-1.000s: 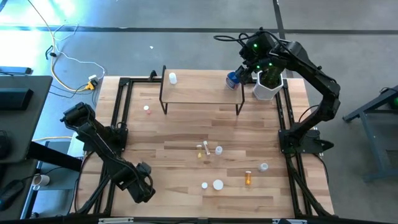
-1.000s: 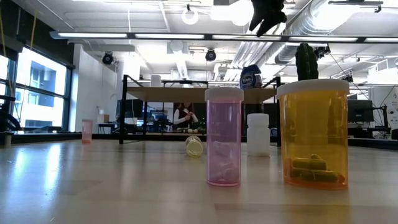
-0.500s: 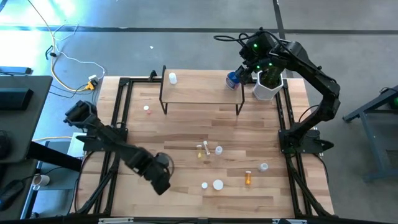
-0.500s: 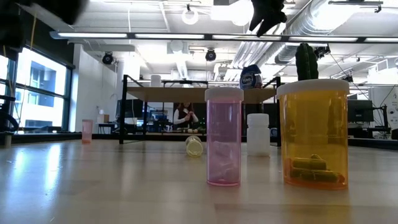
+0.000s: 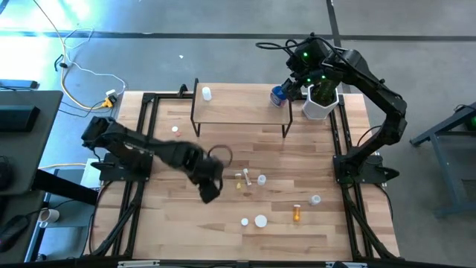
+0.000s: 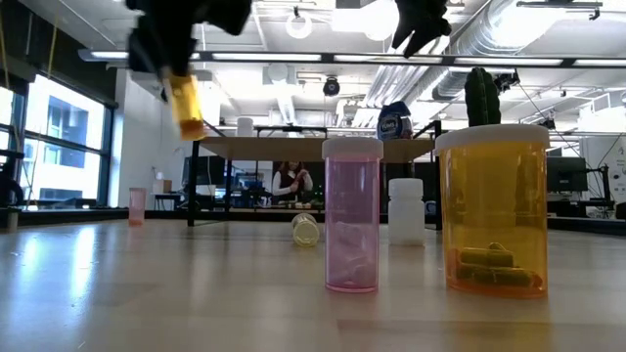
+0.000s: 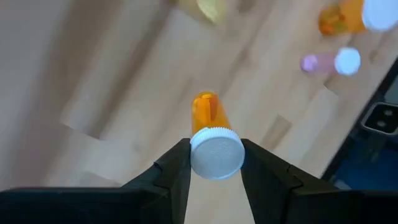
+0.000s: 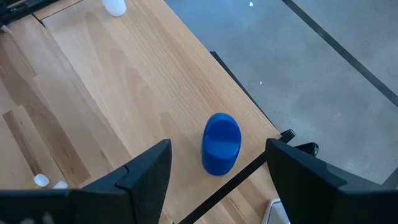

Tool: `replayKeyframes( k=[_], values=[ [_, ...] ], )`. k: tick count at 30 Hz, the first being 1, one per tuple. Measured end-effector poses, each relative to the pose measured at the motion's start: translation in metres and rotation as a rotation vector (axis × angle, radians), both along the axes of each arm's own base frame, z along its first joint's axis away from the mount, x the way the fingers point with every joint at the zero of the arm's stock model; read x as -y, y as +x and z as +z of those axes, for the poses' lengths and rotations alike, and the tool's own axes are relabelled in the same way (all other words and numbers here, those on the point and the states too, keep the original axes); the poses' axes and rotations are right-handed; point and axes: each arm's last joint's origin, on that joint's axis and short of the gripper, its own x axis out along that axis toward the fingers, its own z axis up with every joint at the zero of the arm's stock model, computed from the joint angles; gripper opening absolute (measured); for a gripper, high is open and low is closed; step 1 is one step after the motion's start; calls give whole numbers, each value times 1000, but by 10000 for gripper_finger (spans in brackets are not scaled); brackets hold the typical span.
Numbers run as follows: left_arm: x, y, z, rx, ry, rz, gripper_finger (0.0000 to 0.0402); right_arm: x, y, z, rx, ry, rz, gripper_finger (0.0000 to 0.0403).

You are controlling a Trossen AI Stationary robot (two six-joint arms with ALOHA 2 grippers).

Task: Pick and place medicine bottles onto shelf by color
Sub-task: Put the left orange pill bottle on the shelf

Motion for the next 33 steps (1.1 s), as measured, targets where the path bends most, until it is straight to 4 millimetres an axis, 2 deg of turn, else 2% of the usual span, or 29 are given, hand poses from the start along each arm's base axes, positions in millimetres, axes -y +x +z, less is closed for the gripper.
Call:
replayKeyframes(
  k=[5,11,18,22,28,33],
  values=[
    [-42,-3,24,-23,55,-46,117,0,0,0,2,3,-4,249],
    [-93,-17,57,-42,120,-69,117,0,0,0,6,15,-18,249],
    [-148,-42,95,-11,187,-32,117,-1,-2,-2,4,57,-61,249],
    [-177,-60,112,-18,284,29,117,-1,-2,-2,11,66,-76,249],
    [-212,-84,125,-32,364,133,117,-1,-2,-2,13,70,-81,249],
    [-235,-89,123,-42,337,269,117,-1,-2,-2,28,87,-109,249]
  ],
)
